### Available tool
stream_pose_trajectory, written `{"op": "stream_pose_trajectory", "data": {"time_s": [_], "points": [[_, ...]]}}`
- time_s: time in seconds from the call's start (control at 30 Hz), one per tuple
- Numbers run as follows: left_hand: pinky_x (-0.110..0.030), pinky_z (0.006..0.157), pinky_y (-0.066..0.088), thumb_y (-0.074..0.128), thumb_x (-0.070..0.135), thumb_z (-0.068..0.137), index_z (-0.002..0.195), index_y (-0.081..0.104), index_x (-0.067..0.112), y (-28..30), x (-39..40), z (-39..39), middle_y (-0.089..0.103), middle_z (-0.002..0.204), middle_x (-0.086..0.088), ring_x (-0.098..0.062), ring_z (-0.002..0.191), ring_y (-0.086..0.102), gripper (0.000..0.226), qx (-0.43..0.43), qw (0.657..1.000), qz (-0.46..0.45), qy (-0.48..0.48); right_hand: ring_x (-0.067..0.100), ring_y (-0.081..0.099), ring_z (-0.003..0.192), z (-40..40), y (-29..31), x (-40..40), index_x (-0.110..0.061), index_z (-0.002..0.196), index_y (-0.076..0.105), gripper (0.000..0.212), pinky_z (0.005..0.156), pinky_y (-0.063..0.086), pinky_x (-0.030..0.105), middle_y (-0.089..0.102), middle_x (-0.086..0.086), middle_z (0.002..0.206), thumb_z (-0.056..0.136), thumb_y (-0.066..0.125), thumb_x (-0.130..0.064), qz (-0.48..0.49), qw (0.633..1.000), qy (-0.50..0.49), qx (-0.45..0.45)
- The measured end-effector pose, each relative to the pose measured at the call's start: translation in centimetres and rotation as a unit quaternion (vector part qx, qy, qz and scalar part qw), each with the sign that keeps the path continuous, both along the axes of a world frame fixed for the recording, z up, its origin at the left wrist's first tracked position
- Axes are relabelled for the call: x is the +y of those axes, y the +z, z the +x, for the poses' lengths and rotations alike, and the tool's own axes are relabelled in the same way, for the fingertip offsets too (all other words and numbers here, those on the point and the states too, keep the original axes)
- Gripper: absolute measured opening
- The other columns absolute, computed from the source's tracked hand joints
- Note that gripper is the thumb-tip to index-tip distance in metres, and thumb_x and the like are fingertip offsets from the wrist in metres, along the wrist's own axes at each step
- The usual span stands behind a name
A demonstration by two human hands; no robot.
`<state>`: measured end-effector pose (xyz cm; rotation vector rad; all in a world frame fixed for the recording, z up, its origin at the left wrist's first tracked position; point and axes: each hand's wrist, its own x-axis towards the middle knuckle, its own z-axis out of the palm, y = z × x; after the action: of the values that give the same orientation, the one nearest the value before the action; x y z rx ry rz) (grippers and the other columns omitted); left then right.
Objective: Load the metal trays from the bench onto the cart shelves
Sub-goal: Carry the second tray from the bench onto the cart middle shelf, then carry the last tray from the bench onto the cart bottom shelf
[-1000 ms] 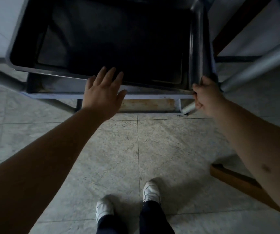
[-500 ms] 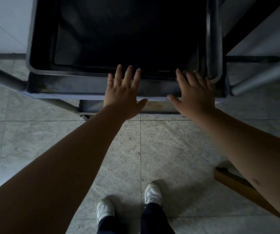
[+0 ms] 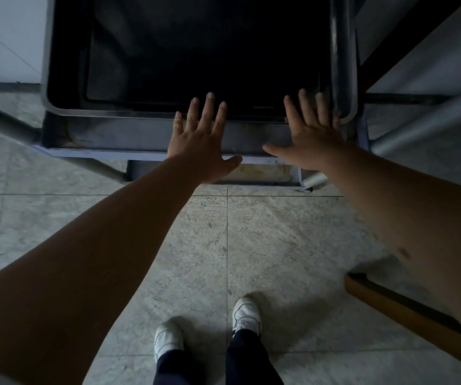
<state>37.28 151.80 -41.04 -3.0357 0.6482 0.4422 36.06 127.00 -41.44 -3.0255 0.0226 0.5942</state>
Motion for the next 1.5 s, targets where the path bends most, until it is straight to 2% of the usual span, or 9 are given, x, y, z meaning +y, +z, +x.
{"op": "stream_pose_trajectory", "data": {"time_s": [0.1, 0.2, 0.33, 0.47, 0.63, 0.77, 1.0, 1.23, 1.5], "points": [[-0.061, 0.118, -0.001, 0.032, 0.083, 0.084, 0.156, -0.019, 0.020, 2.4, 0.5, -0.6, -0.025, 0.165, -0.008, -0.033, 0.151, -0.019, 0.109, 0.077, 0.997, 0.005, 0.006, 0.029, -0.027, 0.143, -1.9, 1.7, 0.9, -0.030, 0.149, -0.020, 0.121, 0.113, -0.008, 0.056, -0.029, -0.001, 0.158, 0.059, 0.023, -0.099, 0.006, 1.000, 0.003, -0.011], [-0.065, 0.115, -0.005, 0.023, 0.085, 0.084, 0.155, -0.021, 0.027, 6.0, 1.9, -2.5, -0.027, 0.164, -0.004, -0.030, 0.150, -0.021, 0.102, 0.117, 0.993, 0.006, 0.017, 0.025, -0.028, 0.143, -4.9, 4.0, 2.5, -0.027, 0.150, -0.019, 0.123, 0.113, -0.006, 0.057, -0.033, -0.004, 0.156, 0.059, 0.024, -0.098, 0.023, 0.999, 0.015, 0.019], [-0.065, 0.115, -0.004, 0.005, 0.091, 0.073, 0.154, -0.022, 0.034, 11.2, 4.1, -5.7, -0.025, 0.164, -0.003, -0.028, 0.151, -0.020, 0.103, 0.081, 0.997, -0.012, 0.001, 0.028, -0.030, 0.142, -8.0, 8.1, 5.0, -0.031, 0.150, -0.021, 0.121, 0.114, -0.008, 0.058, -0.036, -0.002, 0.154, 0.060, 0.026, -0.098, 0.042, 0.998, -0.006, 0.052], [-0.065, 0.116, -0.002, 0.000, 0.094, 0.069, 0.154, -0.021, 0.036, 16.0, 7.1, -8.8, -0.028, 0.163, -0.002, -0.030, 0.151, -0.019, 0.105, 0.062, 0.998, -0.004, 0.011, 0.030, -0.029, 0.142, -11.5, 13.4, 7.9, -0.040, 0.147, -0.022, 0.116, 0.113, -0.007, 0.058, -0.035, -0.001, 0.155, 0.056, 0.018, -0.100, 0.059, 0.996, -0.032, 0.061], [-0.065, 0.118, 0.011, 0.000, 0.095, 0.068, 0.152, -0.022, 0.040, 23.4, 10.7, -12.8, -0.023, 0.165, -0.006, -0.042, 0.151, -0.007, 0.103, 0.054, 0.998, 0.025, 0.013, 0.033, -0.019, 0.146, -16.6, 21.6, 10.8, -0.040, 0.149, -0.016, 0.116, 0.112, -0.003, 0.061, -0.023, 0.001, 0.160, 0.054, 0.006, -0.102, 0.033, 0.999, -0.032, 0.005], [-0.066, 0.118, 0.013, 0.003, 0.094, 0.071, 0.153, -0.020, 0.039, 31.1, 12.3, -15.7, -0.022, 0.165, -0.005, -0.038, 0.152, -0.009, 0.102, 0.010, 1.000, 0.003, 0.009, 0.033, -0.014, 0.147, -19.6, 28.9, 13.1, -0.037, 0.150, -0.011, 0.116, 0.112, 0.000, 0.062, -0.014, 0.002, 0.162, 0.056, 0.009, -0.102, 0.035, 0.998, -0.036, -0.037], [-0.063, 0.118, 0.012, 0.007, 0.093, 0.073, 0.156, -0.015, 0.034, 43.0, 13.9, -20.1, -0.016, 0.167, -0.004, -0.034, 0.153, -0.008, 0.104, -0.070, 0.997, -0.025, -0.014, 0.024, -0.015, 0.147, -22.6, 40.1, 15.4, -0.038, 0.150, -0.009, 0.118, 0.112, 0.000, 0.063, -0.013, -0.002, 0.163, 0.053, 0.010, -0.104, 0.040, 0.992, -0.030, -0.113], [-0.062, 0.117, 0.010, 0.002, 0.095, 0.069, 0.154, -0.020, 0.035, 49.2, 13.9, -22.3, -0.019, 0.167, -0.006, -0.033, 0.153, -0.011, 0.107, -0.136, 0.991, -0.019, -0.008, 0.027, -0.014, 0.147, -24.7, 47.4, 15.7, -0.039, 0.148, -0.013, 0.116, 0.111, 0.003, 0.064, -0.020, -0.004, 0.161, 0.054, 0.009, -0.103, 0.013, 0.987, -0.017, -0.157], [-0.063, 0.117, 0.008, 0.003, 0.098, 0.065, 0.154, -0.017, 0.036, 52.2, 15.0, -22.6, -0.018, 0.167, -0.005, -0.031, 0.153, -0.011, 0.110, -0.177, 0.982, -0.063, -0.027, 0.027, -0.012, 0.147, -27.0, 51.4, 14.9, -0.039, 0.149, -0.010, 0.110, 0.110, 0.006, 0.065, -0.018, -0.004, 0.162, 0.061, 0.010, -0.101, 0.002, 0.976, -0.046, -0.214]]}}
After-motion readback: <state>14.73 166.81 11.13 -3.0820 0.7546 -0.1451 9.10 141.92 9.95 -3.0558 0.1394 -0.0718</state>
